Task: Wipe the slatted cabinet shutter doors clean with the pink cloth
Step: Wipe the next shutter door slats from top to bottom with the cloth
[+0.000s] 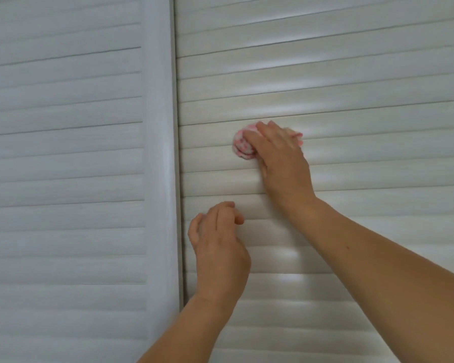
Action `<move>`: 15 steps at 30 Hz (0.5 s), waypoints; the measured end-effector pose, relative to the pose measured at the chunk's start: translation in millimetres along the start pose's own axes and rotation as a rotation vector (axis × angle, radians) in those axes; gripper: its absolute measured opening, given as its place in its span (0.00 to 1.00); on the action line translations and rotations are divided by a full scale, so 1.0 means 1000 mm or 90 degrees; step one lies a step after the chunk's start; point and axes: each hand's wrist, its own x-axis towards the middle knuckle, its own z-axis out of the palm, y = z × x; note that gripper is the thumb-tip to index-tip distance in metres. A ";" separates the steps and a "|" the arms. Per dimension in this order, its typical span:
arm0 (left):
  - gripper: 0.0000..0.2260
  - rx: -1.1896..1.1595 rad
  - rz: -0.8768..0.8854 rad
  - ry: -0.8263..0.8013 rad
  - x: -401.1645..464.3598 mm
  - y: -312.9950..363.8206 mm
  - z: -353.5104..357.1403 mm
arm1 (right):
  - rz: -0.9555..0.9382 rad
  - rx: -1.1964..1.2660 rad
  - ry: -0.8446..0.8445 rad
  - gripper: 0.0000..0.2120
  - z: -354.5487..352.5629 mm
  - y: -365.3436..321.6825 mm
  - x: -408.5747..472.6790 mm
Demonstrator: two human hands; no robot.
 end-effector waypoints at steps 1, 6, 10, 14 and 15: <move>0.24 -0.018 -0.018 0.019 -0.002 -0.002 -0.003 | -0.019 0.005 -0.013 0.19 0.003 -0.004 -0.002; 0.22 -0.069 -0.129 0.024 -0.012 -0.007 -0.011 | -0.146 0.016 -0.066 0.18 0.016 -0.015 -0.019; 0.22 -0.059 -0.198 -0.009 -0.028 -0.008 -0.015 | -0.202 0.030 -0.091 0.20 0.023 -0.027 -0.045; 0.22 -0.051 -0.192 -0.030 -0.043 -0.009 -0.018 | -0.253 0.065 -0.155 0.21 0.023 -0.037 -0.090; 0.22 -0.046 -0.190 -0.034 -0.046 -0.009 -0.020 | -0.257 0.071 -0.168 0.21 0.021 -0.039 -0.102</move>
